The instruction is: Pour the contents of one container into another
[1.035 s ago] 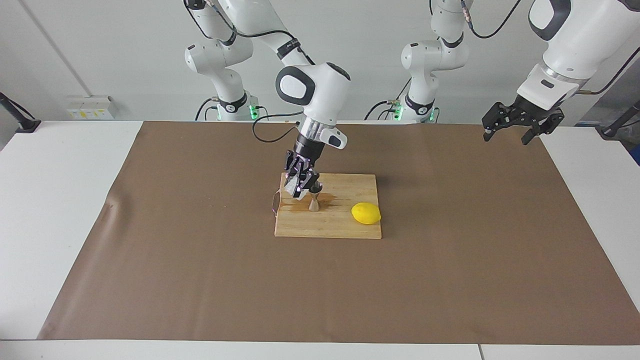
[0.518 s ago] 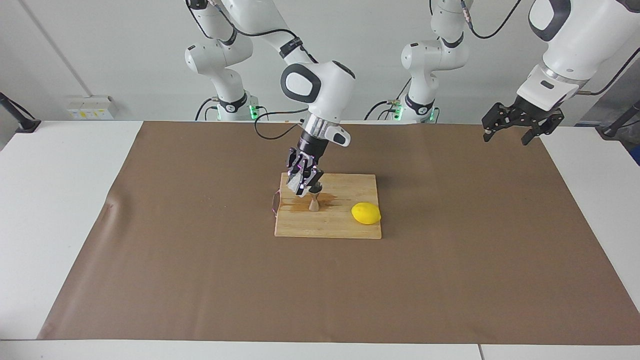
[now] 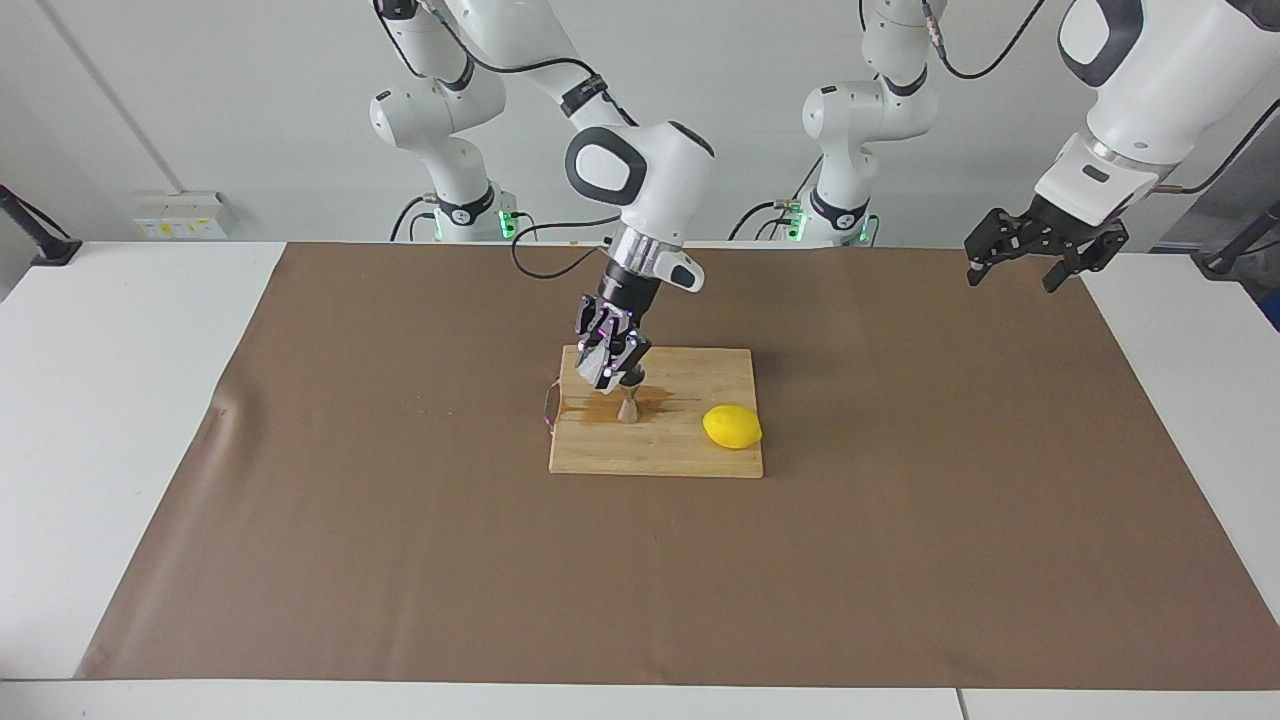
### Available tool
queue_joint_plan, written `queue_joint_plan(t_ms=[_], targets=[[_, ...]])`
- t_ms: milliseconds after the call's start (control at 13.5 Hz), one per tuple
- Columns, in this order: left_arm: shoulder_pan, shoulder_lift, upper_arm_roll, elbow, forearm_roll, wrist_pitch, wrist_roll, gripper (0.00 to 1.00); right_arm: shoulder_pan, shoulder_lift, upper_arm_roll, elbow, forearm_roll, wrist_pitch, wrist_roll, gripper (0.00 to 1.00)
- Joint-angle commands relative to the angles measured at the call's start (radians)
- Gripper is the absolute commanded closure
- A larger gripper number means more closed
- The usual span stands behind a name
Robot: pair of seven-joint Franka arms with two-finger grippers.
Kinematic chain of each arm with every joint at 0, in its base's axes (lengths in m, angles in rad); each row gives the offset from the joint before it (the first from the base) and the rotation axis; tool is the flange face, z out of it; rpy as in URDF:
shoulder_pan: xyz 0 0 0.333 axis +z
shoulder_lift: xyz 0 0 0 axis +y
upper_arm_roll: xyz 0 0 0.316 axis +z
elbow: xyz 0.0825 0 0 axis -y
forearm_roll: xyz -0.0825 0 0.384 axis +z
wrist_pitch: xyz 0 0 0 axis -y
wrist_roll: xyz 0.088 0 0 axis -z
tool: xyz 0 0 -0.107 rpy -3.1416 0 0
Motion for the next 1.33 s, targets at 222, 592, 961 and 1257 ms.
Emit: queue_joint_plan(t_ms=[222, 592, 961, 1257], targets=[[0.006, 0.0, 0.0, -0.001, -0.011, 0.005, -0.002, 0.0, -0.003, 0.014, 0.008, 0.011, -0.051, -0.018, 0.029, 0.75], [0.002, 0.002, 0.0, -0.003, -0.011, 0.005, -0.002, 0.0, -0.026, 0.0, 0.008, 0.03, 0.041, -0.006, 0.043, 0.75], [0.002, 0.002, 0.0, -0.004, -0.012, 0.005, -0.002, 0.0, -0.05, -0.006, 0.007, 0.07, 0.145, 0.0, 0.049, 0.75], [0.002, 0.002, 0.0, -0.006, -0.011, 0.005, -0.002, 0.0, -0.075, -0.023, 0.007, 0.075, 0.251, 0.0, 0.054, 0.75]])
